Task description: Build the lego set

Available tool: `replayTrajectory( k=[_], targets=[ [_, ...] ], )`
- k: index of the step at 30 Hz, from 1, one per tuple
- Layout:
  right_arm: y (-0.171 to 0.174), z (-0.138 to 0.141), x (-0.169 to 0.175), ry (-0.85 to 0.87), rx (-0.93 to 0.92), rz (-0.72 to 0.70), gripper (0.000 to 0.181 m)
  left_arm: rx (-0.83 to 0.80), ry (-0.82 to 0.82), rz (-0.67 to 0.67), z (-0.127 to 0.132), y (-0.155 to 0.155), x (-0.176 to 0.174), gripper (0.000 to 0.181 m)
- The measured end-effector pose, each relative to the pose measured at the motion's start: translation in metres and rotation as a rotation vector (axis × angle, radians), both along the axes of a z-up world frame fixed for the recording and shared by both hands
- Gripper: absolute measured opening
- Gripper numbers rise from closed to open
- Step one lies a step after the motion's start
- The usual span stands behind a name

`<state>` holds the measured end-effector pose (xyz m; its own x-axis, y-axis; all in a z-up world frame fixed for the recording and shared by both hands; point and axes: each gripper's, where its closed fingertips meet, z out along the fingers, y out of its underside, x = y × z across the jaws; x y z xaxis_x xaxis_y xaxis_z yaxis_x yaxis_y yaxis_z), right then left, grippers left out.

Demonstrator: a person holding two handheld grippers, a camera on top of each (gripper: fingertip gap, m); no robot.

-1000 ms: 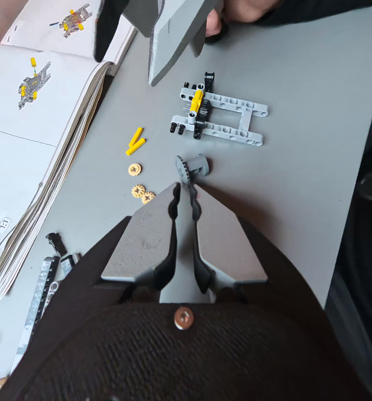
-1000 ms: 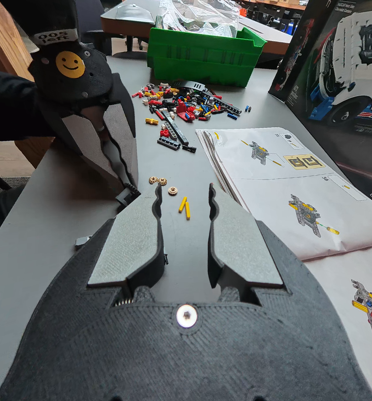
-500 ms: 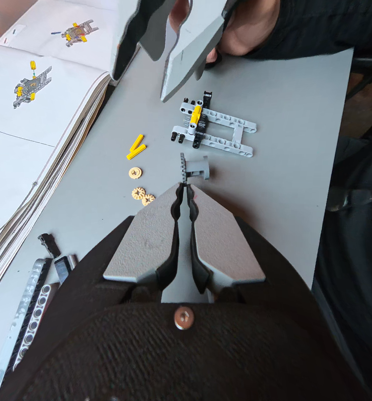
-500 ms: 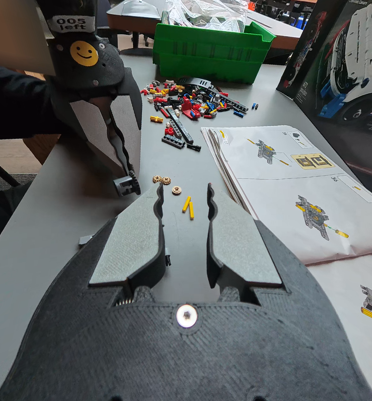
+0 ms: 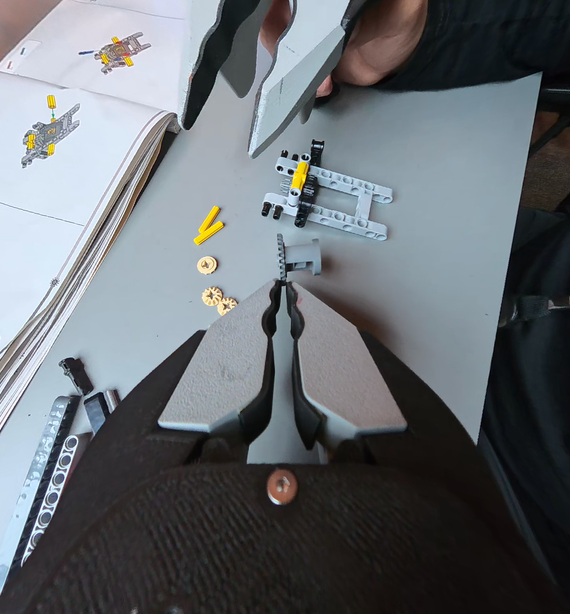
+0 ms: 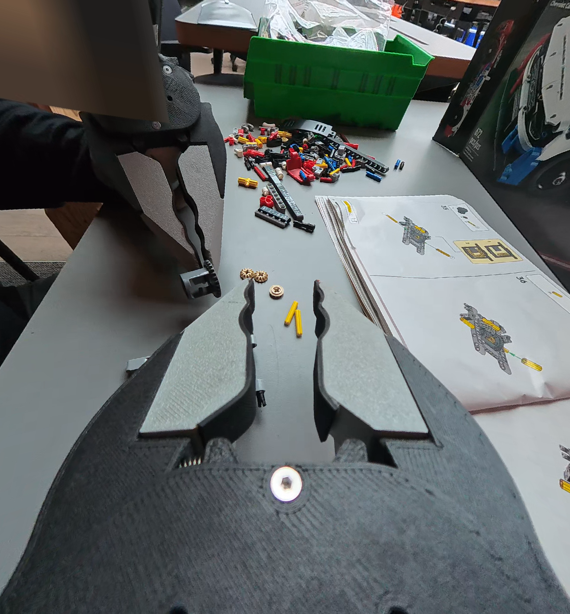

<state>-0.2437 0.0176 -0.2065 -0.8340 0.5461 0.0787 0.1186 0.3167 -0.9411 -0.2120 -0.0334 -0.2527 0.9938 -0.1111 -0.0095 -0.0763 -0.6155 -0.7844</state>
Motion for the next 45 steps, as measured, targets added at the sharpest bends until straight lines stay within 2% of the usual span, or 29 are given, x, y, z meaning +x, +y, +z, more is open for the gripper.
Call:
replayTrajectory(
  k=[45],
  targets=[
    [-0.0007,0.0007,0.0015,-0.003,-0.009,0.013,0.030,-0.018,-0.014,0.004,-0.0027,0.0000,-0.0005,0.000]
  ],
)
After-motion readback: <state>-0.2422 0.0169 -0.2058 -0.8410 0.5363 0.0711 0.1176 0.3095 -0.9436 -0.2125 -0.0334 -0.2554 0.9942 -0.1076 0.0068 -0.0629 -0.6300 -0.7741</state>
